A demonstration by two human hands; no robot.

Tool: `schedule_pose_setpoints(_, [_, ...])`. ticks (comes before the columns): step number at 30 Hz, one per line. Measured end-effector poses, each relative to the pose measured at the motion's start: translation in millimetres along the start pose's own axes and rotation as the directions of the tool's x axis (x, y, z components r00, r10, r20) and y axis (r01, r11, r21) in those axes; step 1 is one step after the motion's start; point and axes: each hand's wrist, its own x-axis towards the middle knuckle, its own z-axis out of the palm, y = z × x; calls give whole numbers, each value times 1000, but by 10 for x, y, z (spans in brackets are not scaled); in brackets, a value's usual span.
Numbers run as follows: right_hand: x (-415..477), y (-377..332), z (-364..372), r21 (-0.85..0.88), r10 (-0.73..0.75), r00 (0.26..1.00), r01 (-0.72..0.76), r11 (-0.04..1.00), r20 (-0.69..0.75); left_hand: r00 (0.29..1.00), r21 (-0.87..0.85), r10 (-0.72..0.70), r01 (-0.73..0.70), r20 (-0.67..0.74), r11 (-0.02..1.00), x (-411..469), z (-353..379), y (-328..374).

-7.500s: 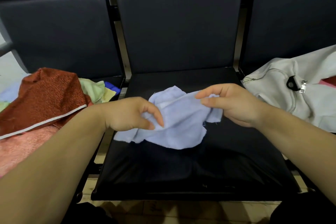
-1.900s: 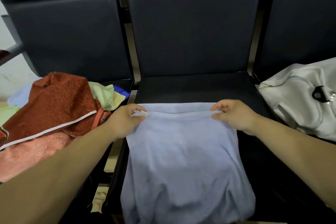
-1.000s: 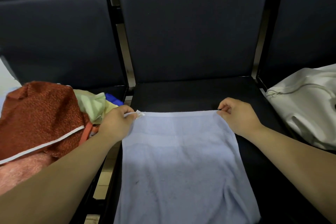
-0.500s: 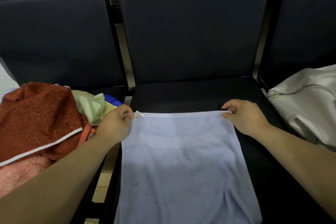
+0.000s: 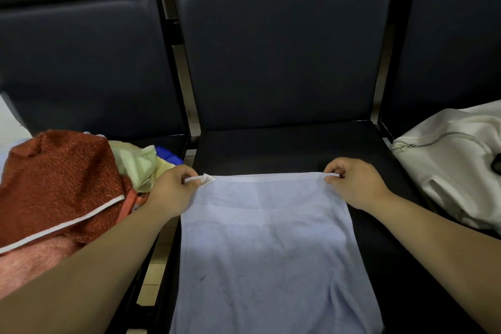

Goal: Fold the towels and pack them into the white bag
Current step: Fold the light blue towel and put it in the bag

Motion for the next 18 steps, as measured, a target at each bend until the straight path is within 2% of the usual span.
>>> schedule_pose_setpoints(5, [-84,18,-154,238,43,999,-41,971,-4,999,-254,-44,37,-21,966,-105,-143,-25])
schedule_pose_setpoints(11, [-297,-102,-401,287,88,992,-110,951,87,997,-379,-48,21,-63,925,-291,-376,115])
schedule_pose_setpoints(16, [-424,-450,-868,435,70,996,-39,900,-56,988,-522,-111,39,-108,852,-440,-691,390])
schedule_pose_setpoints(18, [-393,-670,-1151,483,65,986,19,875,-156,984,-586,-89,-18,-153,810,-442,-914,652])
